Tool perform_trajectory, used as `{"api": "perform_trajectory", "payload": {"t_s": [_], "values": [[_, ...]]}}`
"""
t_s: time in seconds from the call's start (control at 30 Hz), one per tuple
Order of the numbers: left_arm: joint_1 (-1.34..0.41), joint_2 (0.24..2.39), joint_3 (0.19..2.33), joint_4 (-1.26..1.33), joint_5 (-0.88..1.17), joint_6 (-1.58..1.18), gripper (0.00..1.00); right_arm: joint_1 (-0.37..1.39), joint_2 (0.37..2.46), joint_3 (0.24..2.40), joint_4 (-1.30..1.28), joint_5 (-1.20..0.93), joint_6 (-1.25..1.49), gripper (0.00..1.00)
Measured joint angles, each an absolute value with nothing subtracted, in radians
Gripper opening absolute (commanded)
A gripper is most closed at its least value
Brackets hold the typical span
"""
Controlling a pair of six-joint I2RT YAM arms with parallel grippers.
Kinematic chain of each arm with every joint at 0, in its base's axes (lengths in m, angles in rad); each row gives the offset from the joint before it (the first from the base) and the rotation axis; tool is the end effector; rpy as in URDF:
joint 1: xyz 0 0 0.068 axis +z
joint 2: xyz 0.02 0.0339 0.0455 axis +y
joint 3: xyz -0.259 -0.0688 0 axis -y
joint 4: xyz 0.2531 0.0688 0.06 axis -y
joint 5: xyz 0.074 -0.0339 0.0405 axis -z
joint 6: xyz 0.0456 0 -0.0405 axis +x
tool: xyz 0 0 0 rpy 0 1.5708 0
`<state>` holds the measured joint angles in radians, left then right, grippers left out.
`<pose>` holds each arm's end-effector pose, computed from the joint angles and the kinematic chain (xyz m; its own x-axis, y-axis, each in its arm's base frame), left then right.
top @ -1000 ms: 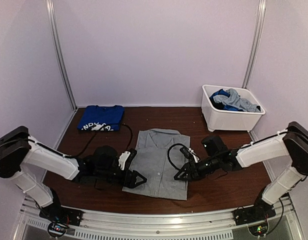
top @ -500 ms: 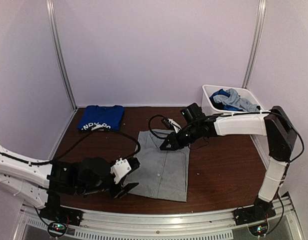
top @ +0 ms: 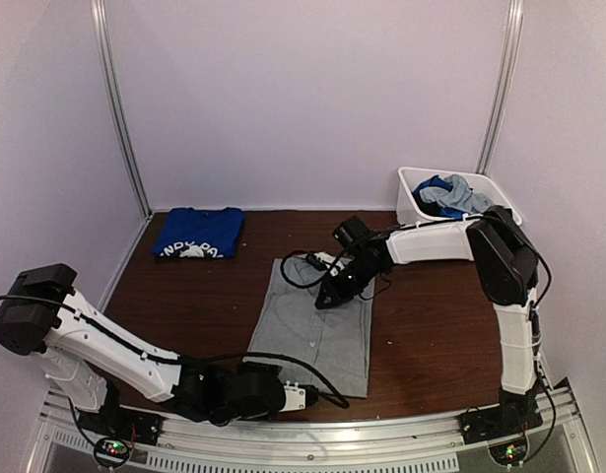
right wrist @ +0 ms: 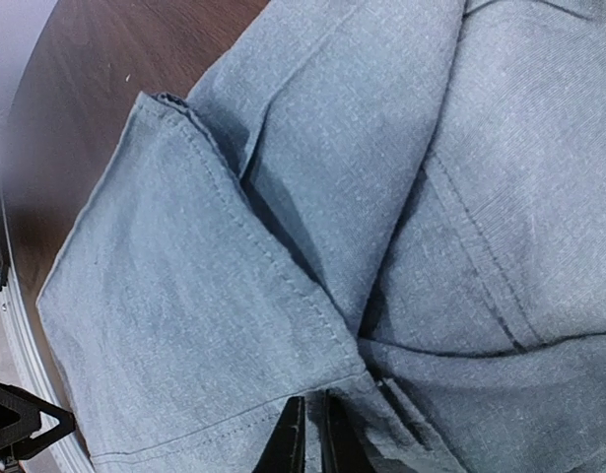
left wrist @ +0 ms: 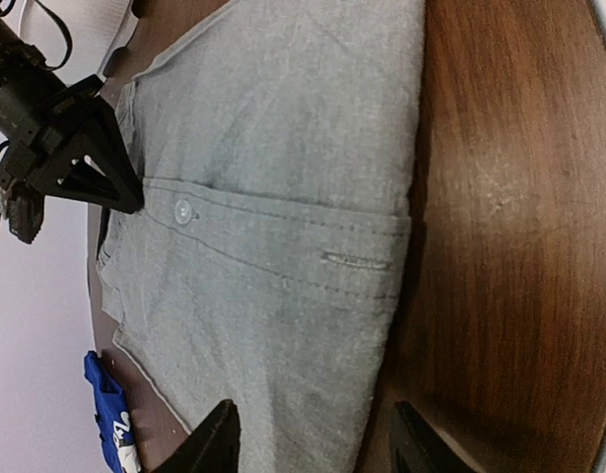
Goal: Fold and stack the mixed laundry pile
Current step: Pick up the 2/3-rectangle-folded shirt from the center of the board.
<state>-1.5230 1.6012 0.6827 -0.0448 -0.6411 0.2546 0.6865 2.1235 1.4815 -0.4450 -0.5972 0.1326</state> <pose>0.0412 -0.2907 0.1169 0.1595 0.8892 -0.4287 0.7688 0.1605 0.6190 0.3292 0.3029 0.1315 -0.7747 -0.4935 -0.3952 -0.6295 0.5438 0.5549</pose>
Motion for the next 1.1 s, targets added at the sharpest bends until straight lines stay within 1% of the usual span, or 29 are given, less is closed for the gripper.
{"api": "perform_trajectory", "payload": {"t_s": [0.1,0.33,0.73,0.87,1.03,1.07,1.1], "values": [[-1.526,1.636,0.683,-0.02,-0.648,0.287,0.54,0.683,2.124,1.501,-0.464,-0.579,0.115,0.09],[-1.527,1.649,0.691,0.008,-0.666,0.32,0.58,0.666,2.13,1.56,-0.499,-0.576,0.09,0.09],[-1.534,1.743,0.723,0.091,-0.713,0.385,0.6,0.651,2.23,1.601,-0.493,-0.653,0.056,0.04],[-1.55,1.803,0.746,0.159,-0.78,0.43,0.54,0.651,2.231,1.601,-0.49,-0.655,0.054,0.03],[-1.56,1.855,0.748,0.237,-0.847,0.487,0.39,0.65,2.233,1.601,-0.482,-0.655,0.052,0.02],[-1.563,1.86,0.747,0.244,-0.855,0.503,0.36,0.65,2.233,1.601,-0.48,-0.655,0.052,0.02],[-1.567,1.861,0.743,0.251,-0.862,0.518,0.3,0.65,2.233,1.601,-0.479,-0.655,0.052,0.02]]}}
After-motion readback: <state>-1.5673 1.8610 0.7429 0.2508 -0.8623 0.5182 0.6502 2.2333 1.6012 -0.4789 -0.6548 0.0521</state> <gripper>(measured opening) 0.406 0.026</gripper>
